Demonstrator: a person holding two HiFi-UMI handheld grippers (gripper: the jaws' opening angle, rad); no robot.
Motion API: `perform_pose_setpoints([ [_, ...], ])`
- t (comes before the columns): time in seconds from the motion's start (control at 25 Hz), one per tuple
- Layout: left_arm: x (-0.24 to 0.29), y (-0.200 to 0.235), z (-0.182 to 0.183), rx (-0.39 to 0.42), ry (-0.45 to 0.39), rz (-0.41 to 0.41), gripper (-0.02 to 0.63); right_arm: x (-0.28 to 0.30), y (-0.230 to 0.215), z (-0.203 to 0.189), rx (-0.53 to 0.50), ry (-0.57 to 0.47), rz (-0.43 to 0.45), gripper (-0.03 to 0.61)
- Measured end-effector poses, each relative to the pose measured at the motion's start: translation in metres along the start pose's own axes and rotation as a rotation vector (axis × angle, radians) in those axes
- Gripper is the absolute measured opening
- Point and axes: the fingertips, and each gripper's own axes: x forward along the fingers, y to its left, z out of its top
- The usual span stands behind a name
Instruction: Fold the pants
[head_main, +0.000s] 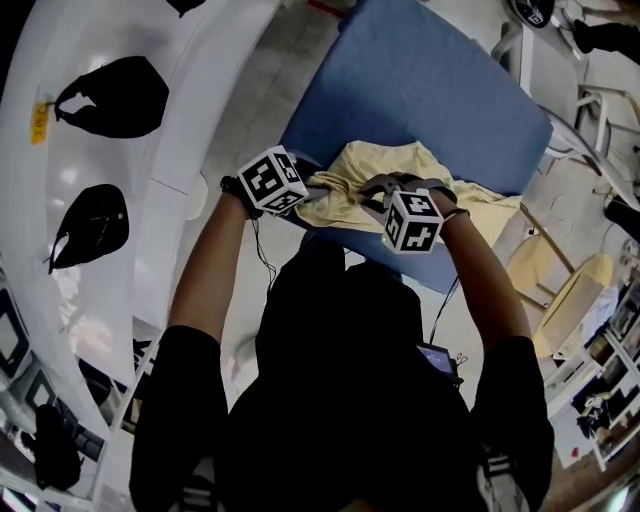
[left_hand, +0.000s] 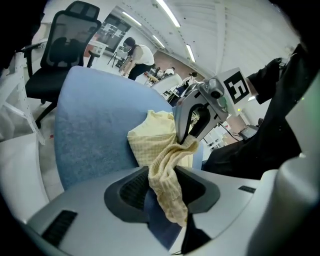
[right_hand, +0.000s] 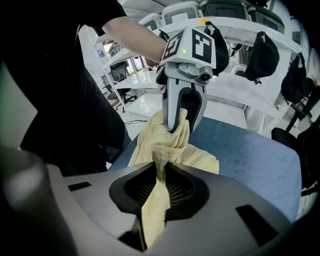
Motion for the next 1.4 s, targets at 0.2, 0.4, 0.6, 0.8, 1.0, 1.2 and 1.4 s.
perform_pose_setpoints([
  [0.2, -0.006, -0.002, 0.002, 0.015, -0.015, 0.077, 0.111, -0.005, -0.006, 0.003, 0.055, -0.037, -0.027, 0.052],
  [0.4, -0.027, 0.001, 0.007, -0.049, -0.124, 0.225, 0.101, -0.02, -0.031, 0.013, 0.101, -0.116, -0.063, 0.052],
  [0.6, -0.066, -0.009, -0.007, -0.223, -0.321, 0.412, 0.101, -0.03, -0.053, 0.051, 0.075, -0.187, -0.099, 0.052],
  [0.8, -0.094, -0.02, -0.033, -0.368, -0.437, 0.578, 0.101, -0.026, -0.064, 0.098, -0.071, -0.177, -0.157, 0.052],
  [1.0, -0.104, -0.03, -0.068, -0.484, -0.451, 0.678, 0.101, 0.003, -0.064, 0.136, -0.162, -0.148, -0.174, 0.052],
  [1.2, -0.13, -0.032, -0.095, -0.584, -0.537, 0.735, 0.097, 0.027, -0.071, 0.19, -0.235, -0.163, -0.253, 0.051],
  [1.4, -0.165, -0.032, -0.112, -0.667, -0.607, 0.75, 0.095, 0.034, -0.077, 0.233, -0.259, -0.206, -0.262, 0.05],
])
